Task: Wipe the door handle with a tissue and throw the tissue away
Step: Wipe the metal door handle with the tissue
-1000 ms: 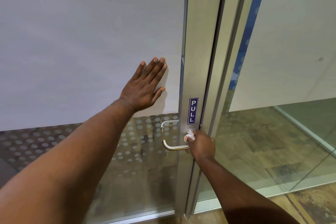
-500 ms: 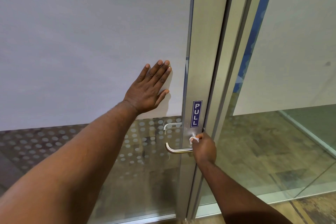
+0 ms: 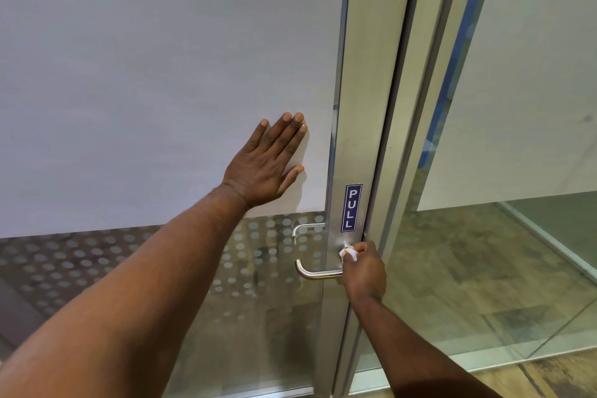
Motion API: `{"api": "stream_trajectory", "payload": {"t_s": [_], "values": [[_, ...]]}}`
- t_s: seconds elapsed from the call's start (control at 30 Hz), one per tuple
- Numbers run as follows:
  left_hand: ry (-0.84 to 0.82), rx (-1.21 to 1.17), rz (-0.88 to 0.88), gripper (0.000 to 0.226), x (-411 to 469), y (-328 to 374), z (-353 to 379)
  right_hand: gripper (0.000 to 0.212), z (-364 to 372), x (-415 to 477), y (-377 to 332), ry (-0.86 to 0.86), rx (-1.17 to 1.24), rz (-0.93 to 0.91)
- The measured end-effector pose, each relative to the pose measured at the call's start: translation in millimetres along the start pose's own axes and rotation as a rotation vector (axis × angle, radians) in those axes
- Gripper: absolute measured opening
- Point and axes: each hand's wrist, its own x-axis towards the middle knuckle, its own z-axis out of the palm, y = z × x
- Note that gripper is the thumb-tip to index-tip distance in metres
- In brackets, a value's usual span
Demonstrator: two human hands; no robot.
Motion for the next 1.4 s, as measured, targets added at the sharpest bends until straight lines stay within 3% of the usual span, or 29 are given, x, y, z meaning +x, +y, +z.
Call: {"api": "stream_trajectory", "payload": {"t_s": [0.1, 0.4, 0.57, 0.73, 0.87, 1.4], "values": [[0.001, 0.004, 0.003, 0.074, 0, 0, 1, 0.016, 1, 3, 3, -0.026, 0.003, -0.018], [0.010, 0.017, -0.002, 0.075, 0, 0, 2, 0.018, 9, 12, 14, 0.003, 0.395, 0.386], [0.013, 0.031, -0.002, 0.075, 1, 0, 2, 0.010, 7, 15, 12, -0.123, 0.793, 0.710], [0.013, 0.028, -0.002, 0.075, 1, 0, 2, 0.029, 4, 10, 8, -0.272, 1.029, 0.842], [0.013, 0.026, -0.001, 0.076, 1, 0, 3, 0.030, 4, 6, 11, -0.341, 1.010, 0.864], [0.012, 0.011, -0.004, 0.076, 1, 0, 3, 0.016, -12, 14, 46, -0.126, 0.838, 0.641]]}}
